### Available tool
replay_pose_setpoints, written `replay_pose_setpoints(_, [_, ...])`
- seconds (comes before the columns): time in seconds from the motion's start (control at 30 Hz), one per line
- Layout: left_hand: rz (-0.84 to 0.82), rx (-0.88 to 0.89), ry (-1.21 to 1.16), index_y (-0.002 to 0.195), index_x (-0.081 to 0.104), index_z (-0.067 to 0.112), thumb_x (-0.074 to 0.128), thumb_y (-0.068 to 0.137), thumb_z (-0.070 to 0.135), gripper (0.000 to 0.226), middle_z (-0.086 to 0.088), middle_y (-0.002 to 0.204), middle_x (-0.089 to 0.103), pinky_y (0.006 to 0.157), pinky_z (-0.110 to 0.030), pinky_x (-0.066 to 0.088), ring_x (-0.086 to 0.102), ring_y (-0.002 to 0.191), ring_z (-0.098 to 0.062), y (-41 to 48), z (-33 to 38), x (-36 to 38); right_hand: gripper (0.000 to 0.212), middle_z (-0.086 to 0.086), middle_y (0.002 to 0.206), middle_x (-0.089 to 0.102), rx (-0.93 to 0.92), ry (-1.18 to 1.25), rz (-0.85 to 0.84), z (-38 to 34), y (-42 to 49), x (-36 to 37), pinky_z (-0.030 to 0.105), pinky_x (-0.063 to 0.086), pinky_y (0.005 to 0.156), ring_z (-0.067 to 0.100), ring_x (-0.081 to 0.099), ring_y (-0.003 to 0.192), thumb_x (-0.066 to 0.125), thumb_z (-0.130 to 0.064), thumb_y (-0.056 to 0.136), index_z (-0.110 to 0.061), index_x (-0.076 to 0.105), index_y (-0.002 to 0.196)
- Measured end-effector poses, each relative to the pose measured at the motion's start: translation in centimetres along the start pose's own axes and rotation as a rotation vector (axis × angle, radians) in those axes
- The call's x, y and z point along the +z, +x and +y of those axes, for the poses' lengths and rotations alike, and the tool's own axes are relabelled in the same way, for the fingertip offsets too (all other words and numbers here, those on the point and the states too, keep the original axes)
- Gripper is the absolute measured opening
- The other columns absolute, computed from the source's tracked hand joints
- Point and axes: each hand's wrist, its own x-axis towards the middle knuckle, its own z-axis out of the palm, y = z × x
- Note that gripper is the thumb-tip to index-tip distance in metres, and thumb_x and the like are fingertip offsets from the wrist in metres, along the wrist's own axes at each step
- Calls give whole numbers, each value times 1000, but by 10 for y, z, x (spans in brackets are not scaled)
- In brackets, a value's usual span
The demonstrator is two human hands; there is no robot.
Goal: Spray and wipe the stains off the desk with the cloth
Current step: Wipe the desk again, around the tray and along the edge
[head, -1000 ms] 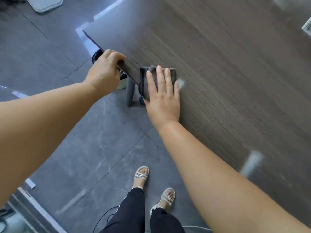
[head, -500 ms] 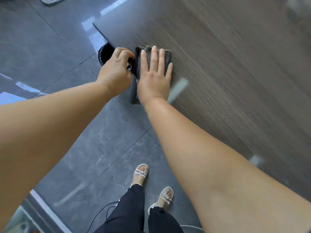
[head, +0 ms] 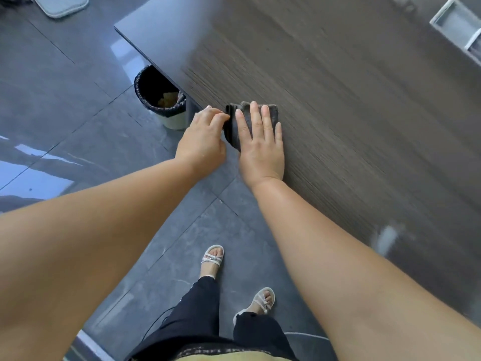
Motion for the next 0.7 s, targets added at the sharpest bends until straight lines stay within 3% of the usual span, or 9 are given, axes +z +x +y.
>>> replay_pose_setpoints(0.13, [-33,53,64,137,42,8,43,87,2,50,-7,140,41,106,-31,30,28,134,-24,-22,34,22,69,4,161,-4,14,-11,13,35,-42,6,45,4,117,25,-4,148,44,-18,99,-26,1,153])
replay_pose_setpoints(0.3, [-28,127,114,131,49,7,46,85,3,47,-10,134,46,102,-38,36,33,128,-31,-57,87,60,74,7,159,17,18,-5,109,90,-106,17,46,15,116,27,15,146,61,-18,90,-23,20,151])
replay_pose_setpoints(0.43, [23,209,110,113,60,1,39,80,8,40,-17,115,58,88,-43,46,49,111,-42,-90,141,100,78,8,158,21,24,-26,118,139,-162,18,47,17,115,28,18,145,66,-20,86,-23,23,151])
replay_pose_setpoints(0.53, [21,270,113,103,63,1,30,74,18,48,-17,104,62,78,-42,50,55,98,-44,-118,184,132,80,8,158,19,25,-19,80,182,-211,20,47,15,116,28,16,146,67,-23,86,-23,21,151])
replay_pose_setpoints(0.7, [-26,368,141,96,64,0,34,72,16,42,-18,96,63,80,-43,51,58,87,-43,-156,248,173,88,11,152,34,50,-58,154,243,-285,27,49,30,110,30,32,140,80,-25,72,-19,34,146])
